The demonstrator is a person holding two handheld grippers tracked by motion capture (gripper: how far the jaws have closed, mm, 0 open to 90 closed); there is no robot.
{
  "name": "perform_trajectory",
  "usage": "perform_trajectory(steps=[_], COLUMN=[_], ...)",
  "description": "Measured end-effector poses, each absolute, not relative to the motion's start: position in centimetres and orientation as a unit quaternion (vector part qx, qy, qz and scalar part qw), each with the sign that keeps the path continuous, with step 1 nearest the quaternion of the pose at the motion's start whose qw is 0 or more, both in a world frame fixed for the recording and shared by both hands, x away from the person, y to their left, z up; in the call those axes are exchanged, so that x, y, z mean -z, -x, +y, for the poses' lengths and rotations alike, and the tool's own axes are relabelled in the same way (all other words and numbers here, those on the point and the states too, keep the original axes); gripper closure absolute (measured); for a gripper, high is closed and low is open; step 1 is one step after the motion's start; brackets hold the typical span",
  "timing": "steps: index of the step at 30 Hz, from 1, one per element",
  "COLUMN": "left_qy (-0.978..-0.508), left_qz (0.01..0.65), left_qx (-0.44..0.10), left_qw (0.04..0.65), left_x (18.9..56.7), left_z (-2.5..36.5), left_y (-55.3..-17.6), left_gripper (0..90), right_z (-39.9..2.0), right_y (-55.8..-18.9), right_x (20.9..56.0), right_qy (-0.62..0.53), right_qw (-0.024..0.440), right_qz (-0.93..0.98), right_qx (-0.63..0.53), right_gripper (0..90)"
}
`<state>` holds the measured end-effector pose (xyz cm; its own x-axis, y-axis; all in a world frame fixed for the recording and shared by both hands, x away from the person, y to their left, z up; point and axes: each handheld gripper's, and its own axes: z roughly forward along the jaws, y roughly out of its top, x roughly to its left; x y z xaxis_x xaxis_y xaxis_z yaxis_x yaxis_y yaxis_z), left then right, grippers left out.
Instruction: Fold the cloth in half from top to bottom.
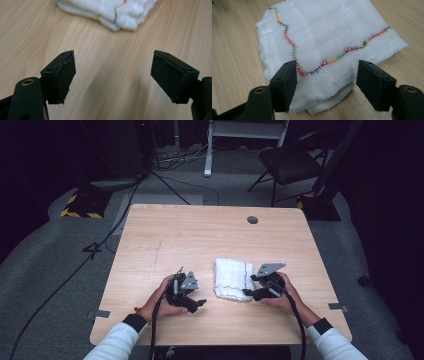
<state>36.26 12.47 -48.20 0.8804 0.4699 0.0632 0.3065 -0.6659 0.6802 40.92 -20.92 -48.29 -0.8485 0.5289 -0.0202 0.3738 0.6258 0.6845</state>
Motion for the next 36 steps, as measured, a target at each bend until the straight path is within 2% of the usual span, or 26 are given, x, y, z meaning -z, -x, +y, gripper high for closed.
perform_trajectory(steps=[5,15,28,36], left_qy=[-0.904,-0.887,-0.887,-0.888], left_qz=[0.235,0.272,0.273,0.271], left_qx=[-0.135,-0.103,-0.102,-0.102], left_qw=[0.330,0.359,0.357,0.358], left_x=[49.1,50.3,50.4,50.4], left_z=[14.9,19.0,18.9,18.9], left_y=[-35.0,-34.8,-34.9,-35.0], left_gripper=[20.3,18.4,16.3,15.8], right_z=[-20.3,-19.2,-18.1,-17.2], right_y=[-40.4,-41.7,-46.8,-48.7], right_x=[47.8,49.0,49.2,49.4], right_qy=[-0.246,-0.250,-0.258,-0.261], right_qw=[0.131,0.105,0.110,0.113], right_qz=[0.889,0.892,0.886,0.883], right_qx=[-0.363,-0.362,-0.369,-0.373], right_gripper=[29.3,28.1,28.7,28.7])
